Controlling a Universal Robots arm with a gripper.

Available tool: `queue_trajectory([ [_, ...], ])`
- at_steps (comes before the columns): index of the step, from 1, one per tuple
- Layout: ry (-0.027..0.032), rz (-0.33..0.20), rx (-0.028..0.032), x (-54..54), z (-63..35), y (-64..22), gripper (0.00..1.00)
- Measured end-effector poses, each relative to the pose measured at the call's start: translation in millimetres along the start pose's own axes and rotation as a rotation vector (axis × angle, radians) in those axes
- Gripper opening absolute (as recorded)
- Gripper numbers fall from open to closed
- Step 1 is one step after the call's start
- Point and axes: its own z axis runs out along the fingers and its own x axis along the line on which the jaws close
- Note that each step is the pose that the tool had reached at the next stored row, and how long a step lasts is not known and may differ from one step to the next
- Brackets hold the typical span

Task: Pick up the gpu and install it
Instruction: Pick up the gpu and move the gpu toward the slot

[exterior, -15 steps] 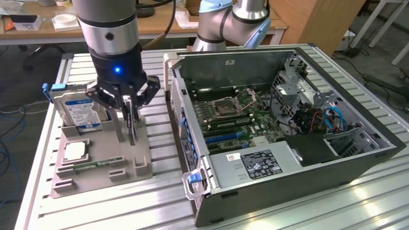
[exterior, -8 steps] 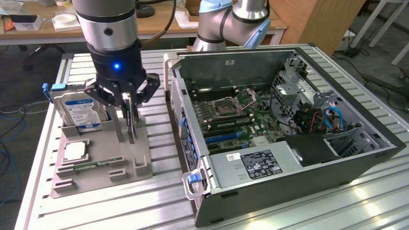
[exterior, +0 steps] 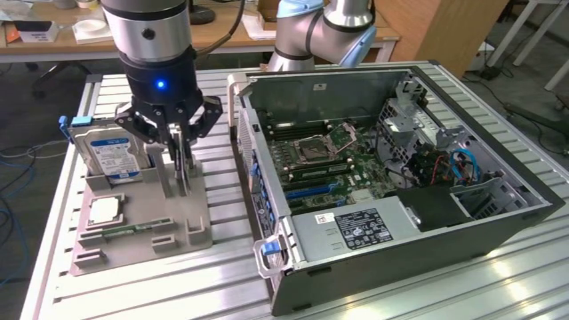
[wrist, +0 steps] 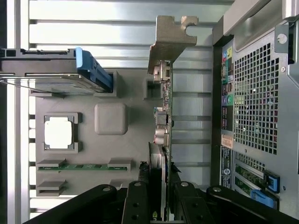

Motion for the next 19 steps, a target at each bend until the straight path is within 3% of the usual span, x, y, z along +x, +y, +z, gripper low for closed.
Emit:
queue_trajectory([
  [19, -0.0001, 0.0, 0.0, -0.2, -25.8, 1.6, 0.27],
])
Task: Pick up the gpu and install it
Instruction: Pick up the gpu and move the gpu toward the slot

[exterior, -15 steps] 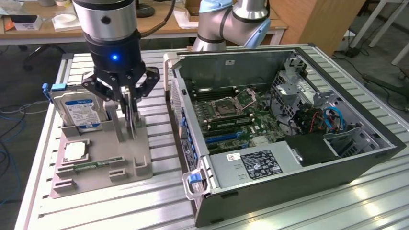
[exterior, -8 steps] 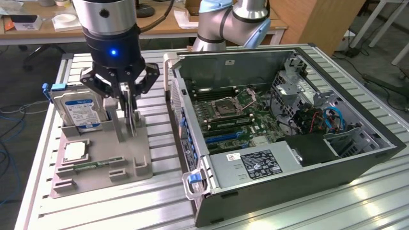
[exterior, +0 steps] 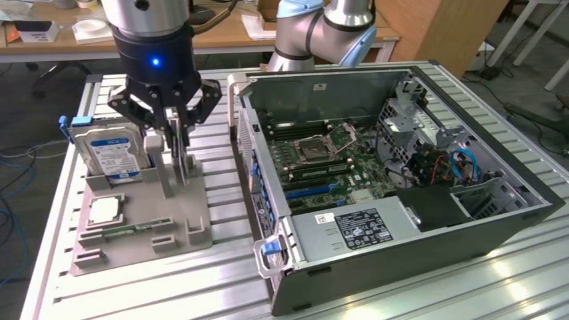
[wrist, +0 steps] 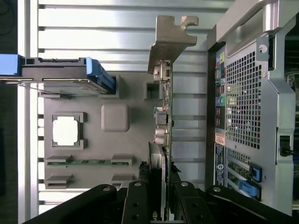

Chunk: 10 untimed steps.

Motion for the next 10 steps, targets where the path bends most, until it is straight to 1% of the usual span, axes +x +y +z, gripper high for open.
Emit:
queue_trajectory([
  [10, 0.0001, 0.0, 0.0, -0.1, -11.4, 0.7, 0.27],
])
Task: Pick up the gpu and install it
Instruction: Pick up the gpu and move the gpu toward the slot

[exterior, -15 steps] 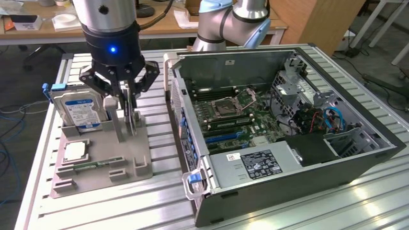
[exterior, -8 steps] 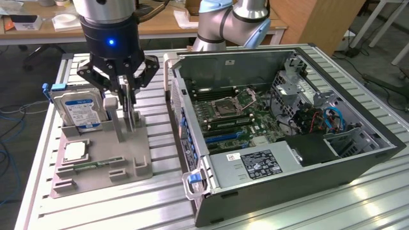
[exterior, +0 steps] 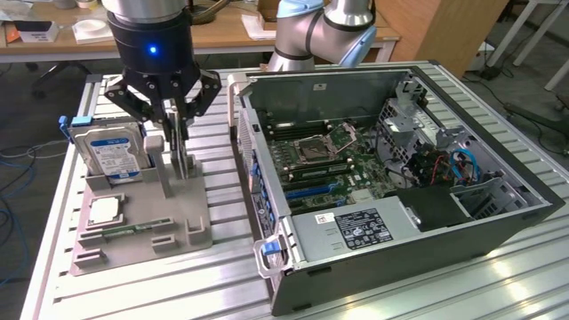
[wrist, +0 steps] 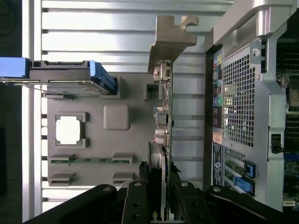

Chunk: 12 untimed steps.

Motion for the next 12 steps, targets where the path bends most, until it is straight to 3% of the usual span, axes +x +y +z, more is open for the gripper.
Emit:
queue_trajectory([
  [12, 0.0, 0.0, 0.0, -0.1, -14.1, 0.8, 0.27],
])
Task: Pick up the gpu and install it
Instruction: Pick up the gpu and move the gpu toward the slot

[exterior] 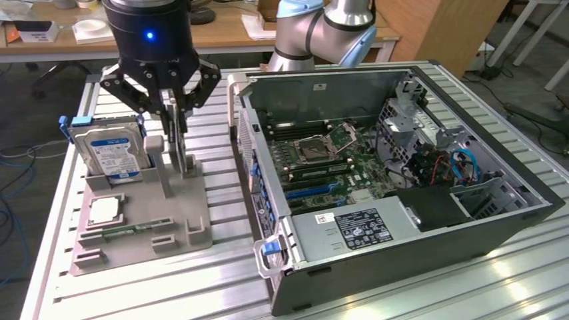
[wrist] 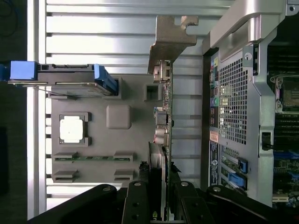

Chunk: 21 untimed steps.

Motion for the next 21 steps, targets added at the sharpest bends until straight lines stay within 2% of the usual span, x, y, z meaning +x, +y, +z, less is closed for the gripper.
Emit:
queue_trajectory([
  [12, 0.0, 0.0, 0.0008, -0.2, -13.7, 0.8, 0.27],
  [15, 0.0, 0.0, 0.0055, -0.2, -16.3, 0.9, 0.27],
  [21, -0.0003, 0.0, 0.0252, -0.2, -20.7, 1.2, 0.27],
])
